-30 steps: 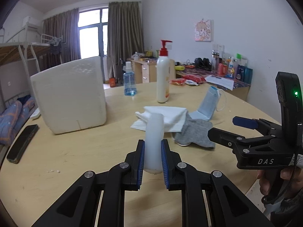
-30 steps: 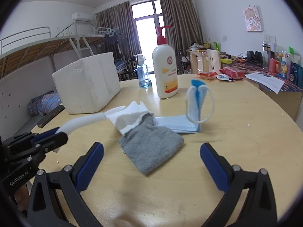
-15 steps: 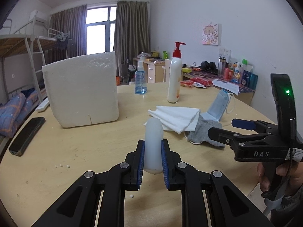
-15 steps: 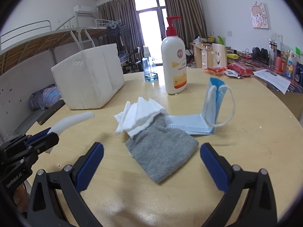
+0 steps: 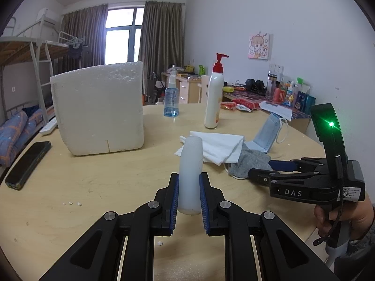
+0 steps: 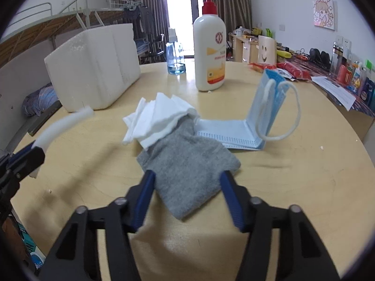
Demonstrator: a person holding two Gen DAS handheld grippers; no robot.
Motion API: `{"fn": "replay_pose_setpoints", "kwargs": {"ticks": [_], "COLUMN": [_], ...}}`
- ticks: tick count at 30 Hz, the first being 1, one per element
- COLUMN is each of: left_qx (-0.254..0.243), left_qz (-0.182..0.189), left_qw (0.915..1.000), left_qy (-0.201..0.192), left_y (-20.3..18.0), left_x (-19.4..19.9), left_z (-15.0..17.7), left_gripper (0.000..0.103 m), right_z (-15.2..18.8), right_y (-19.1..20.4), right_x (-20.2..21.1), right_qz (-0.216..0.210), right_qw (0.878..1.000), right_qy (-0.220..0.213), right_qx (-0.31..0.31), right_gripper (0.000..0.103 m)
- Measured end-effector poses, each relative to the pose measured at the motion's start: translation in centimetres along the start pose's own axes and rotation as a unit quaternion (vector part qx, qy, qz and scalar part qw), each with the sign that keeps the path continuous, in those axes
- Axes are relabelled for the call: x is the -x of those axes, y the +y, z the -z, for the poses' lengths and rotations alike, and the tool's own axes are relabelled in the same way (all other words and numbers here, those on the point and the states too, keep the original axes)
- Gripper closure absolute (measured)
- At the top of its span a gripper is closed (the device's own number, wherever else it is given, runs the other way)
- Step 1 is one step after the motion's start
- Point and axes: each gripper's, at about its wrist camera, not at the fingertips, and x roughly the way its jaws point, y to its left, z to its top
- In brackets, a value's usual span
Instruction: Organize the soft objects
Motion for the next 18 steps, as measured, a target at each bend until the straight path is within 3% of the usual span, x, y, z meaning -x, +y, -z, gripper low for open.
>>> {"fn": "replay_pose_setpoints", "kwargs": {"ticks": [4,7,18], "left_qx": [0.002,0.003,-0.004], "left_qz": [-0.001,0.000,0.000], "left_qw": [1.0000,1.0000,0.9999], "left_qy": [0.001,0.001,-0.012], "left_y": [0.0,0.1,0.0], "left_x": [0.0,0.0,1.1], "left_z": [-0.1,-0.1,-0.2], "left_gripper": [0.085,0.085,0.085], "right_z": [-0.1,0.1,-0.2], "right_y": [-0.1,-0.4,-0.9], "right_x": [0.0,0.1,4.1], "right_qz": [0.008,0.013,-0.009], "right_qw": [1.000,1.000,0.998], "right_qy": [0.003,-0.001,-0.057], "right_qx": [-0.001,0.001,-0.012], "right_gripper": [0.061,0.078,0.080]}}
